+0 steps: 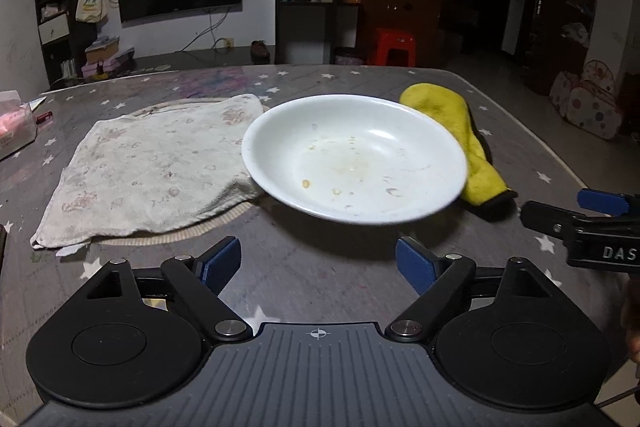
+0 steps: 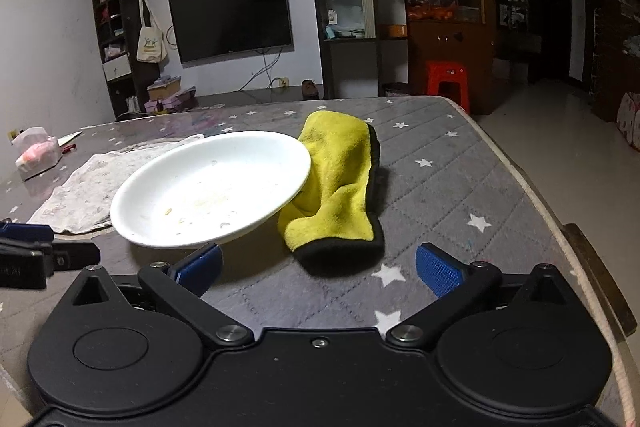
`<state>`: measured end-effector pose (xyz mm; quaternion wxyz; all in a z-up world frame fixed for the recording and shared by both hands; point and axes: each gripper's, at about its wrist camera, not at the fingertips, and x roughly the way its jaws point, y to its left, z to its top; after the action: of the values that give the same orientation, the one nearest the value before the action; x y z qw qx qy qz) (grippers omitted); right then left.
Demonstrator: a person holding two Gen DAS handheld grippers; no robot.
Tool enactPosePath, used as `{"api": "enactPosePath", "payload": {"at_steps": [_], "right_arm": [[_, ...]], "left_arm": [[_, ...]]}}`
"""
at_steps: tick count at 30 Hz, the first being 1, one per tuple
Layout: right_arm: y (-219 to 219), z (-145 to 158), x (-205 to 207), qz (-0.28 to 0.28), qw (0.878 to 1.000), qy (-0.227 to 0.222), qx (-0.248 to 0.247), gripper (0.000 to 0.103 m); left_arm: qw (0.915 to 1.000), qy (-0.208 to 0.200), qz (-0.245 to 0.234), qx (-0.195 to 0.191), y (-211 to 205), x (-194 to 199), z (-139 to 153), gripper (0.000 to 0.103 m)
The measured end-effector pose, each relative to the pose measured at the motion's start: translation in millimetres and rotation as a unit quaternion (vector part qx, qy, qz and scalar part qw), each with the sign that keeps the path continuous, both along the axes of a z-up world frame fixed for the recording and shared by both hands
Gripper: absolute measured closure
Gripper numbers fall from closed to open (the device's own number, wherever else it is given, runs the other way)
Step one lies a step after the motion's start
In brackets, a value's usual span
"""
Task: Clean bowl
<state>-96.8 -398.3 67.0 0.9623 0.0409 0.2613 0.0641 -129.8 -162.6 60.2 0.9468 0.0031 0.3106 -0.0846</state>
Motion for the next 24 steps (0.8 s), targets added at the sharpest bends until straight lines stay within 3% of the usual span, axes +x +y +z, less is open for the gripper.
{"api": "enactPosePath", "payload": {"at_steps": [6, 18, 24], "right_arm": [[7.7, -1.0, -14.8, -0.013, 1.0, -0.006, 0.006, 0.0], [17.2, -6.0, -44.4, -0.015, 0.999, -0.015, 0.035, 0.0], [24.6, -5.5, -60.7, -0.014, 0.999, -0.026, 0.022, 0.0]], "left_arm": [[0.9999, -0.007, 0.003, -0.012, -0.1, -14.7, -3.3, 0.014], [0.9999, -0.008, 0.009, 0.01, -6.0, -41.6, -14.7, 0.013], [0.9999, 0.008, 0.001, -0.015, -5.1, -58.7, -19.8, 0.013]]}}
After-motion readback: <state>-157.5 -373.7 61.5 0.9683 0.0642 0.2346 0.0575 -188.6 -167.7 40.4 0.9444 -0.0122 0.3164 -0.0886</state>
